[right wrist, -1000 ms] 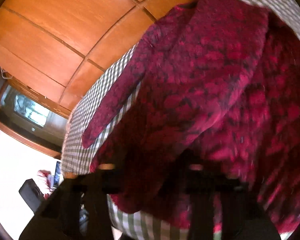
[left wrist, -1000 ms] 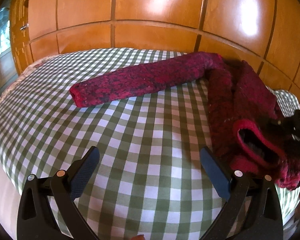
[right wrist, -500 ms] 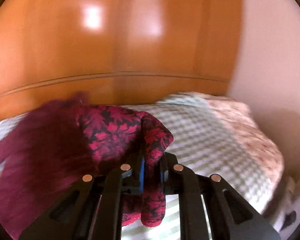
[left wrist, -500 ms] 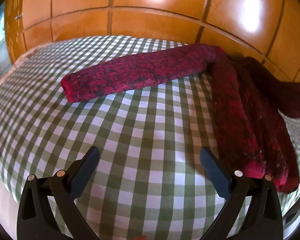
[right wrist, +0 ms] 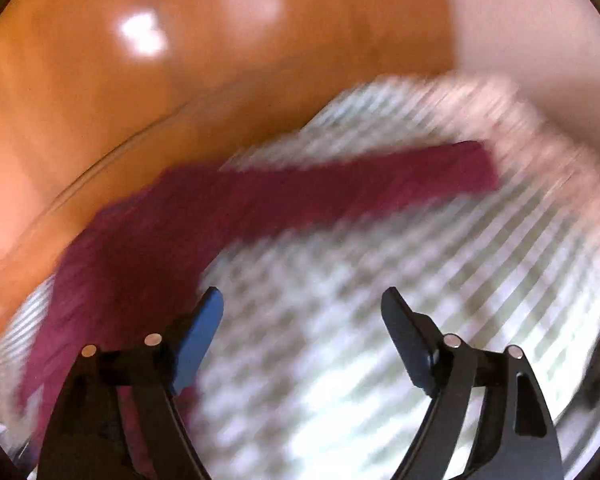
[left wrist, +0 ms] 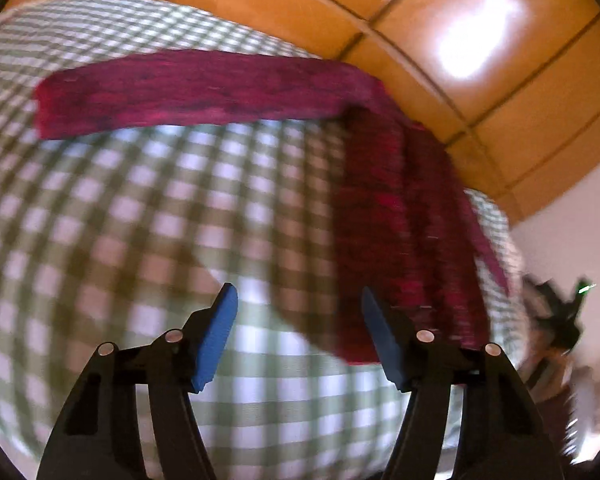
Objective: Fold small clothes
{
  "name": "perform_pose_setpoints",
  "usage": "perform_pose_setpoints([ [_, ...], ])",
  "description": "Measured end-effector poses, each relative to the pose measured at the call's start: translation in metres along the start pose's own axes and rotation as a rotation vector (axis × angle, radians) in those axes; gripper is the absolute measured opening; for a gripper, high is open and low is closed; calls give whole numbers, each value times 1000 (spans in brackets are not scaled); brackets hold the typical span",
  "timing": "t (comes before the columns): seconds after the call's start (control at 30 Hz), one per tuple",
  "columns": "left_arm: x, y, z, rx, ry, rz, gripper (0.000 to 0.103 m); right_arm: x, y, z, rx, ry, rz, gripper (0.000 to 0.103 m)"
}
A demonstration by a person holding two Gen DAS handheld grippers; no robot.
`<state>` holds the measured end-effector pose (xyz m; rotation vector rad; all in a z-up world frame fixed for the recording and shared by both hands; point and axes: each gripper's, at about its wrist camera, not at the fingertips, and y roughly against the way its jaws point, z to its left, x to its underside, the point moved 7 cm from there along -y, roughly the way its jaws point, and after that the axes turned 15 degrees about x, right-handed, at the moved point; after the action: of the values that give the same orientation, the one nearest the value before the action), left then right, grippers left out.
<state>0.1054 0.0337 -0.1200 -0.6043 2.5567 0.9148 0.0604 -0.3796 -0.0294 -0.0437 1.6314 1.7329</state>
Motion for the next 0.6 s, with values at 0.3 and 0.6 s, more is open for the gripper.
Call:
perform_pose_setpoints([
  [0.3, 12, -47, -22, 121, -10, 111, 28, 97, -14, 88, -127, 173, 208, 29],
  [0.6, -27, 30, -89, 142, -201, -28, 15, 37, 87, 112, -199, 346, -56, 18],
])
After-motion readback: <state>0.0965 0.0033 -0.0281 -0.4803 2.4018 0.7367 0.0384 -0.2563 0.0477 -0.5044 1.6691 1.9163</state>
